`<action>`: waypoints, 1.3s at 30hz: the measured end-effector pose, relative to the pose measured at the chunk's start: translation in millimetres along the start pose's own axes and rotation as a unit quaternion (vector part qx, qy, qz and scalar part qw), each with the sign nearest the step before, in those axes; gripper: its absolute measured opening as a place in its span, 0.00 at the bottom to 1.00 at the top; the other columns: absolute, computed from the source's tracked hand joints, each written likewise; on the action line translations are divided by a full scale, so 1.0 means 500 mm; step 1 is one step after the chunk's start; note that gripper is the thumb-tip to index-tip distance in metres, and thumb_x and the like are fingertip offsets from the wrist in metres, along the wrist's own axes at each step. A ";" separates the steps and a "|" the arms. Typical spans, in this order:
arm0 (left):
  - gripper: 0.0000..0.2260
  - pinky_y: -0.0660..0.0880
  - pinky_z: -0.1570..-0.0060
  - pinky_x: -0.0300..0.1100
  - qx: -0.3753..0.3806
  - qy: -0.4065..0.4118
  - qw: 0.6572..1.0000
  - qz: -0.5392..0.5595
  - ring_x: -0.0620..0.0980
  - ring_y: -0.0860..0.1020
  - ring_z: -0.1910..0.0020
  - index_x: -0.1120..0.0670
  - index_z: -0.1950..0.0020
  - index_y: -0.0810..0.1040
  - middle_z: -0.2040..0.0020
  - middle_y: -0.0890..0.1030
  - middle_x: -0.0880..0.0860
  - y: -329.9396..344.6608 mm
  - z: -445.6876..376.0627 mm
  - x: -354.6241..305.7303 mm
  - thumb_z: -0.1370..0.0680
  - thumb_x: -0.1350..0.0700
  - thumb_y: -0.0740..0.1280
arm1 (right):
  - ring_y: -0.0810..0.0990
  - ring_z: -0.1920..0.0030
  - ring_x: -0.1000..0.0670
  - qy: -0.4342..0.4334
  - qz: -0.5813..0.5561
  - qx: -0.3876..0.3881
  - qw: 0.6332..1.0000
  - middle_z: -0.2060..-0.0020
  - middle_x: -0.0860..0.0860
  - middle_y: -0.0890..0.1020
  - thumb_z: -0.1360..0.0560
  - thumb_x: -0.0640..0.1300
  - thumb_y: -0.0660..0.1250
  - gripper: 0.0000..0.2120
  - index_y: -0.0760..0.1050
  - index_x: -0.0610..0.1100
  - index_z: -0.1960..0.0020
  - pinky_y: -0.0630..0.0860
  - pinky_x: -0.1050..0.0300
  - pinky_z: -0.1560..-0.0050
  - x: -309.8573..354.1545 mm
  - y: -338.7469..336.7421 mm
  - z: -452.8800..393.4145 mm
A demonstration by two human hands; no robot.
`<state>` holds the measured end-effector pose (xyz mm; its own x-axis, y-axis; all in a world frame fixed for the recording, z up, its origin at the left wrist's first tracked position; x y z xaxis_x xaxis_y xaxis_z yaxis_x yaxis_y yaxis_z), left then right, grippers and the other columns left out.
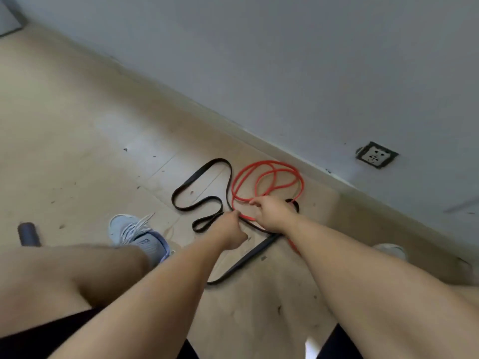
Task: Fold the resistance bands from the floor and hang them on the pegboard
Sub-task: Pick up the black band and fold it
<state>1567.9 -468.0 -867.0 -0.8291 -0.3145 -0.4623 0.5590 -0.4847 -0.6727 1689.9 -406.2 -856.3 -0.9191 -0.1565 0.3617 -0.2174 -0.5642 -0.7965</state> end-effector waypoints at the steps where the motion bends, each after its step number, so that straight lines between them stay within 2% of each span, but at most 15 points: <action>1: 0.28 0.72 0.34 0.49 0.015 -0.012 1.000 -0.006 0.57 0.74 0.31 0.57 0.27 0.70 0.29 0.74 0.58 0.025 -0.006 0.020 0.25 0.54 0.71 | 0.77 0.31 0.45 0.006 -0.009 0.008 1.000 0.31 0.51 0.79 0.23 0.44 0.66 0.24 0.74 0.55 0.28 0.76 0.50 0.34 -0.014 0.033 -0.002; 3: 0.28 0.72 0.33 0.49 0.043 -0.030 0.998 -0.025 0.58 0.73 0.31 0.57 0.26 0.68 0.29 0.73 0.58 0.071 -0.020 0.056 0.24 0.54 0.70 | 0.76 0.31 0.44 0.020 -0.027 0.018 0.999 0.29 0.50 0.78 0.24 0.41 0.65 0.26 0.73 0.53 0.26 0.76 0.51 0.34 -0.046 0.096 -0.009; 7: 0.28 0.73 0.34 0.51 0.067 -0.041 0.995 -0.059 0.59 0.74 0.33 0.55 0.25 0.67 0.32 0.72 0.57 0.123 -0.052 0.094 0.24 0.54 0.68 | 0.72 0.27 0.46 0.078 -0.071 0.005 0.994 0.24 0.52 0.71 0.25 0.39 0.62 0.33 0.67 0.55 0.22 0.74 0.47 0.30 -0.109 0.173 -0.022; 9: 0.29 0.73 0.33 0.51 0.082 -0.056 0.994 -0.056 0.59 0.73 0.33 0.55 0.25 0.67 0.31 0.72 0.58 0.144 -0.061 0.103 0.25 0.52 0.70 | 0.72 0.27 0.45 0.070 -0.051 0.037 0.996 0.23 0.52 0.70 0.25 0.40 0.64 0.33 0.66 0.56 0.22 0.74 0.45 0.30 -0.119 0.210 -0.025; 12: 0.35 0.70 0.30 0.53 0.102 -0.100 0.989 -0.037 0.60 0.69 0.29 0.54 0.22 0.62 0.27 0.67 0.58 0.178 -0.058 0.129 0.26 0.51 0.72 | 0.66 0.24 0.46 0.048 0.006 0.096 0.994 0.20 0.53 0.61 0.25 0.37 0.64 0.34 0.64 0.55 0.21 0.73 0.48 0.30 -0.120 0.262 -0.006; 14: 0.36 0.68 0.29 0.53 0.083 -0.113 0.988 -0.061 0.59 0.65 0.27 0.55 0.22 0.60 0.26 0.65 0.57 0.196 -0.048 0.150 0.26 0.52 0.71 | 0.63 0.24 0.45 0.039 0.030 0.107 0.993 0.21 0.51 0.59 0.24 0.35 0.63 0.33 0.66 0.53 0.22 0.72 0.48 0.30 -0.114 0.291 0.008; 17: 0.33 0.70 0.34 0.52 0.034 -0.109 0.987 -0.117 0.58 0.68 0.31 0.54 0.24 0.60 0.31 0.69 0.56 0.210 -0.040 0.168 0.26 0.54 0.71 | 0.64 0.27 0.42 0.036 0.051 0.101 0.993 0.26 0.49 0.65 0.25 0.34 0.62 0.29 0.69 0.51 0.25 0.72 0.47 0.31 -0.098 0.318 0.015; 20: 0.27 0.69 0.37 0.49 0.048 -0.102 0.977 -0.181 0.57 0.70 0.34 0.53 0.29 0.65 0.34 0.70 0.55 0.230 -0.036 0.179 0.25 0.53 0.70 | 0.64 0.29 0.41 0.031 0.055 0.101 0.993 0.31 0.49 0.69 0.24 0.34 0.61 0.27 0.71 0.50 0.27 0.72 0.48 0.32 -0.088 0.330 0.015; 26: 0.17 0.68 0.39 0.48 -0.014 -0.060 0.959 -0.275 0.57 0.70 0.36 0.52 0.33 0.69 0.36 0.71 0.55 0.231 -0.037 0.169 0.22 0.56 0.62 | 0.67 0.30 0.42 0.011 0.089 0.093 0.992 0.33 0.47 0.72 0.22 0.33 0.60 0.23 0.72 0.47 0.29 0.71 0.48 0.34 -0.092 0.322 0.016; 29: 0.15 0.67 0.39 0.50 0.011 -0.026 0.954 -0.298 0.58 0.69 0.36 0.53 0.35 0.77 0.37 0.72 0.56 0.240 -0.045 0.154 0.20 0.55 0.59 | 0.67 0.29 0.43 0.018 0.078 0.079 0.994 0.33 0.47 0.75 0.22 0.33 0.60 0.23 0.72 0.47 0.29 0.71 0.48 0.32 -0.088 0.311 0.018; 33: 0.12 0.75 0.40 0.49 0.104 -0.088 0.977 -0.162 0.57 0.77 0.41 0.53 0.42 0.79 0.42 0.81 0.56 0.252 -0.040 0.151 0.24 0.52 0.65 | 0.76 0.35 0.40 0.027 0.040 0.067 0.997 0.35 0.46 0.78 0.23 0.33 0.65 0.27 0.64 0.48 0.28 0.76 0.46 0.41 -0.082 0.293 0.020; 35: 0.12 0.77 0.44 0.48 0.127 -0.080 0.984 -0.099 0.57 0.81 0.45 0.53 0.44 0.79 0.44 0.83 0.56 0.250 -0.043 0.136 0.25 0.53 0.64 | 0.78 0.37 0.40 0.008 0.006 0.066 0.998 0.33 0.48 0.76 0.24 0.33 0.63 0.29 0.64 0.52 0.27 0.76 0.46 0.42 -0.075 0.292 0.018; 37: 0.14 0.78 0.45 0.48 0.106 -0.062 0.991 -0.053 0.58 0.81 0.44 0.52 0.41 0.79 0.43 0.83 0.56 0.227 -0.046 0.108 0.25 0.53 0.62 | 0.76 0.33 0.43 -0.012 -0.017 0.069 0.997 0.30 0.52 0.71 0.24 0.33 0.63 0.30 0.68 0.56 0.27 0.76 0.48 0.37 -0.066 0.288 0.015; 39: 0.17 0.78 0.45 0.50 0.051 -0.026 0.998 -0.022 0.59 0.81 0.43 0.50 0.40 0.80 0.43 0.84 0.56 0.191 -0.051 0.074 0.26 0.54 0.60 | 0.70 0.27 0.46 -0.016 -0.029 0.053 0.998 0.26 0.53 0.68 0.24 0.36 0.65 0.26 0.74 0.55 0.30 0.73 0.49 0.31 -0.061 0.271 0.012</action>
<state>1590.8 -505.2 -963.1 -0.8543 -0.3307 -0.4010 0.5192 -0.5797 -0.6280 1690.7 -483.0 -972.5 -0.8948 -0.1459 0.4219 -0.2321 -0.6552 -0.7189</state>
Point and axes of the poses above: each hand's wrist, its own z-axis away from the middle knuckle, its own y-axis out of the palm, x = y × z, the point moved 7 cm from there along -z, towards the middle knuckle
